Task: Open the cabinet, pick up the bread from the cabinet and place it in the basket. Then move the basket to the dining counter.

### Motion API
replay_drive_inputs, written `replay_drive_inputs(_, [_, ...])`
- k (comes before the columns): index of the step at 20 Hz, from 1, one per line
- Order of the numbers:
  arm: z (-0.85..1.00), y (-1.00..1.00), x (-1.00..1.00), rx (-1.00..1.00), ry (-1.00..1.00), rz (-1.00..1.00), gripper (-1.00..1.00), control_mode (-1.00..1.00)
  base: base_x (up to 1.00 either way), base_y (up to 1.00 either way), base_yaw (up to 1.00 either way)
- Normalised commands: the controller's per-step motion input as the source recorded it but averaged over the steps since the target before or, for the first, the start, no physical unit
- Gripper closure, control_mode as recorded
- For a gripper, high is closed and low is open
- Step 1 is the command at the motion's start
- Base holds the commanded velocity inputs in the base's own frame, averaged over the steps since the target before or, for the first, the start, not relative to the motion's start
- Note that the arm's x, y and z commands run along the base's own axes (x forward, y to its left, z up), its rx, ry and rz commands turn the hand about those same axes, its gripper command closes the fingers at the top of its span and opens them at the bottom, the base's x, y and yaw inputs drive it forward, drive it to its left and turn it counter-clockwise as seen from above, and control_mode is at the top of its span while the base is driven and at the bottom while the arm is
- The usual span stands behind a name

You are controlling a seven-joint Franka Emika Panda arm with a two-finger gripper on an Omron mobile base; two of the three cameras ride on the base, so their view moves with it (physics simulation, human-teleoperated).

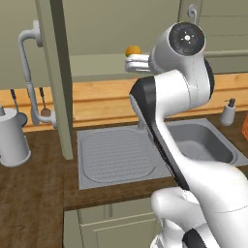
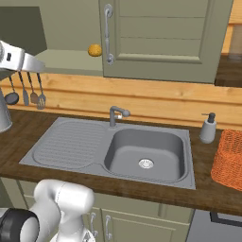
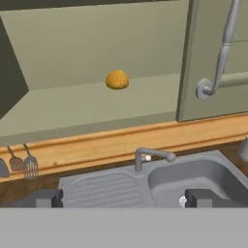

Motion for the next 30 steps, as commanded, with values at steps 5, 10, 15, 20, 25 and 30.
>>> replay_drive_inputs(5, [0.0, -0.02, 0.58, 0.0, 0.03, -0.01, -1.0, -1.0, 0.0, 0.0, 0.0])
replay_drive_inputs(10, [-0.05, -0.1, 0.63, 0.0, 0.03, 0.0, -1.0, -1.0, 0.0, 0.0, 0.0])
replay_drive_inputs(15, [-0.09, -0.2, 0.5, 0.0, 0.02, 0.0, -1.0, -1.0, 0.0, 0.0, 0.0])
replay_drive_inputs(20, [-0.02, 0.0, 0.45, 0.0, 0.02, 0.0, -1.0, -1.0, 0.0, 0.0, 0.0])
replay_drive_inputs(25, [0.0, -0.01, 0.45, 0.0, 0.01, 0.0, -1.0, -1.0, 0.0, 0.0, 0.0])
replay_drive_inputs(30, [0.0, -0.07, 0.44, 0.0, 0.0, 0.0, -1.0, -1.0, 0.0, 0.0, 0.0])
